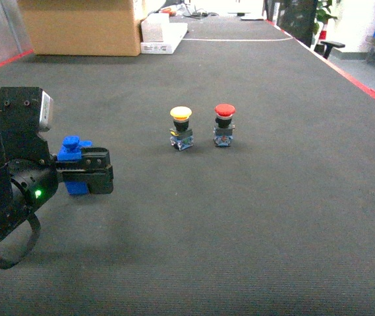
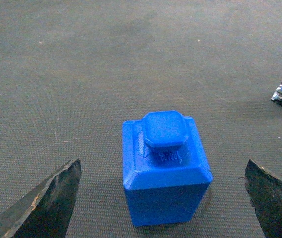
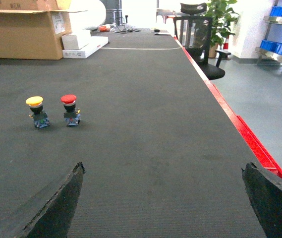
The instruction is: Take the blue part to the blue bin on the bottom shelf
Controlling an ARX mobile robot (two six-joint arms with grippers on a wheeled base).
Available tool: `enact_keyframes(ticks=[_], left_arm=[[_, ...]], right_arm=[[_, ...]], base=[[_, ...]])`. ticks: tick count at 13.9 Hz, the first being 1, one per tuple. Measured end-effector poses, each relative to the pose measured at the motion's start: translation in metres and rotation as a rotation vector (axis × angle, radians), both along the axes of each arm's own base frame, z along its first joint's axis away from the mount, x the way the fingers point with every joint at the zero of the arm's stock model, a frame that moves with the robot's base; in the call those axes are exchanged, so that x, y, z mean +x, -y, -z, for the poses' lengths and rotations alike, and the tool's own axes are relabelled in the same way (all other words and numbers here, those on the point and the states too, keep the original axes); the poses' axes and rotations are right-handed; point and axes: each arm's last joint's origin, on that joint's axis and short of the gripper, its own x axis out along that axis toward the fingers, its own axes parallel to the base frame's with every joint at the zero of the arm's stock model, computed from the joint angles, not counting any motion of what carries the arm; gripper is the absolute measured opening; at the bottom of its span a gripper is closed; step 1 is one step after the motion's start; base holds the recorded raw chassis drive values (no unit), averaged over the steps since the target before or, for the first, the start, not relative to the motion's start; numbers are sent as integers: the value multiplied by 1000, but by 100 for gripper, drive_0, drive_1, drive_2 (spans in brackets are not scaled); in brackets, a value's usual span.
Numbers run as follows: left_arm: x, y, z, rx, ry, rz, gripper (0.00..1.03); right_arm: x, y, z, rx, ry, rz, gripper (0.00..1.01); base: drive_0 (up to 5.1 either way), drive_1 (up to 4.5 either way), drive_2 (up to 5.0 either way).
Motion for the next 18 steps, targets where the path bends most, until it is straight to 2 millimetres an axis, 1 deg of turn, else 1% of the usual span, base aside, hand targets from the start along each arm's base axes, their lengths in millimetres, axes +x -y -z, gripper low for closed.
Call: enact_keyframes(ticks=[3,6,9,10,11,13,14,15,16,18], left_arm=[[26,-2,13,32,-28,-24,98],[45,1,24,35,-49,-27,98],[60,-1,20,33,-31,-58,98],[61,-3,20,32,-28,-67,98],[61,-6,21,21,-30,-81,84],[62,-7,21,8,-22,-84,58],[59,-8,22,3,-14,-71,45],[54,-8,20,2,-18,-60,44],[34,-9,16,-18,-37,-56,44],[-13,-8,-7,-65,28,-23,44]], right_arm=[[0,0,0,0,0,0,98],[0,0,0,0,0,0,98],[0,0,0,0,0,0,98],[0,0,0,0,0,0,98],[0,0,0,0,0,0,98],[0,0,0,0,0,0,98],[0,0,0,0,0,0,98],[0,0,0,0,0,0,98],[0,0,0,0,0,0,98],[0,0,0,0,0,0,98]], base=[[0,0,0],[0,0,0],[0,0,0],[0,0,0],[0,0,0],[0,0,0],[0,0,0],[0,0,0],[0,0,0],[0,0,0]])
